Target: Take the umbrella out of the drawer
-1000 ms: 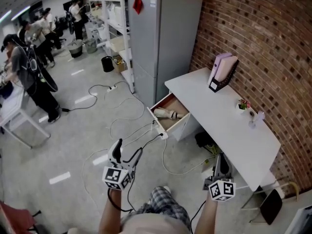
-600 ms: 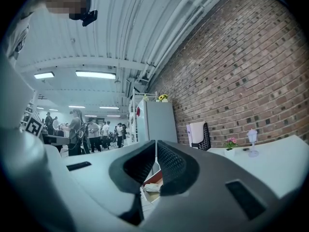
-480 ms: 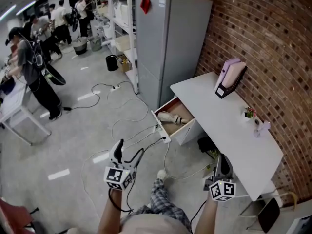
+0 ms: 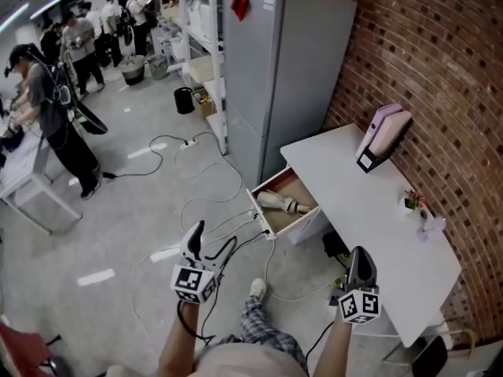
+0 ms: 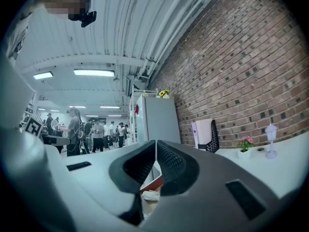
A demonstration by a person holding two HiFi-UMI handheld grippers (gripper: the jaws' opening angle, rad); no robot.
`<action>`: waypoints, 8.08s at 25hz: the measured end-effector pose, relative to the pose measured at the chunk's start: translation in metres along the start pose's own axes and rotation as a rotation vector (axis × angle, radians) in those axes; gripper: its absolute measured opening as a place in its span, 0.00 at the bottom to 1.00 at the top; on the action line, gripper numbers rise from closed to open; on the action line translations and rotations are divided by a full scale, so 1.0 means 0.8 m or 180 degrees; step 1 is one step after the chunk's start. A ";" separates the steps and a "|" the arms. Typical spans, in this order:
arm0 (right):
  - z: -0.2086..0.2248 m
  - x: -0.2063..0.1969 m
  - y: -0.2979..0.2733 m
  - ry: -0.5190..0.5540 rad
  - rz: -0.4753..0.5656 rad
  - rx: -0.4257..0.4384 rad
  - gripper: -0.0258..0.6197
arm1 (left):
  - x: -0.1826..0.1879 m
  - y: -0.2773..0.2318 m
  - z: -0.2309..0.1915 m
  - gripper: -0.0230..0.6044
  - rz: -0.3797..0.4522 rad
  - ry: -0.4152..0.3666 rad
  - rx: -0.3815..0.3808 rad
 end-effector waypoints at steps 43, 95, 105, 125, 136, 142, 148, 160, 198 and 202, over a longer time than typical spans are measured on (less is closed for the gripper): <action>0.023 -0.120 -0.471 -0.0396 -0.0826 0.0169 0.07 | -0.069 -0.520 -0.103 0.64 -0.0827 -0.0112 -0.0664; 0.092 -0.507 -0.557 -0.1294 -0.1470 -0.0282 0.07 | -0.632 -0.779 -0.004 0.64 -0.2990 -0.4128 -0.2932; 0.093 -0.502 -0.530 -0.1238 -0.1581 -0.0413 0.07 | -0.603 -0.763 -0.010 0.48 -0.2751 -0.4046 -0.2962; 0.063 -0.443 -0.460 -0.1114 -0.1734 -0.0489 0.07 | -0.471 -0.681 -0.046 0.48 -0.2412 -0.3915 -0.2784; 0.026 -0.334 -0.437 -0.1015 -0.1633 -0.0314 0.07 | -0.332 -0.584 -0.072 0.48 -0.2338 -0.3318 -0.2516; 0.026 -0.255 -0.441 -0.0876 -0.1398 -0.0230 0.07 | -0.225 -0.561 -0.078 0.48 -0.2087 -0.2745 -0.2212; 0.048 -0.174 -0.434 -0.0691 -0.1145 -0.0230 0.07 | -0.105 -0.552 -0.072 0.48 -0.1606 -0.1934 -0.1811; 0.096 -0.029 -0.397 -0.0207 -0.0609 -0.0341 0.07 | 0.063 -0.509 -0.074 0.48 -0.0763 -0.0831 -0.1079; 0.140 0.070 -0.354 0.0223 -0.0107 -0.0698 0.07 | 0.140 -0.459 -0.110 0.48 -0.0146 -0.0482 -0.0384; 0.137 0.071 -0.355 0.0209 -0.0118 -0.0684 0.07 | 0.140 -0.459 -0.108 0.48 -0.0172 -0.0530 -0.0385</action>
Point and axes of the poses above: the fingertips, and each gripper's own axes: y backward along the fingers, z to its right, x out of its top, the point moved 3 cm from there along y, backward along the fingers, and after that the axes turned 8 degrees about -z, right-handed, at the moved point
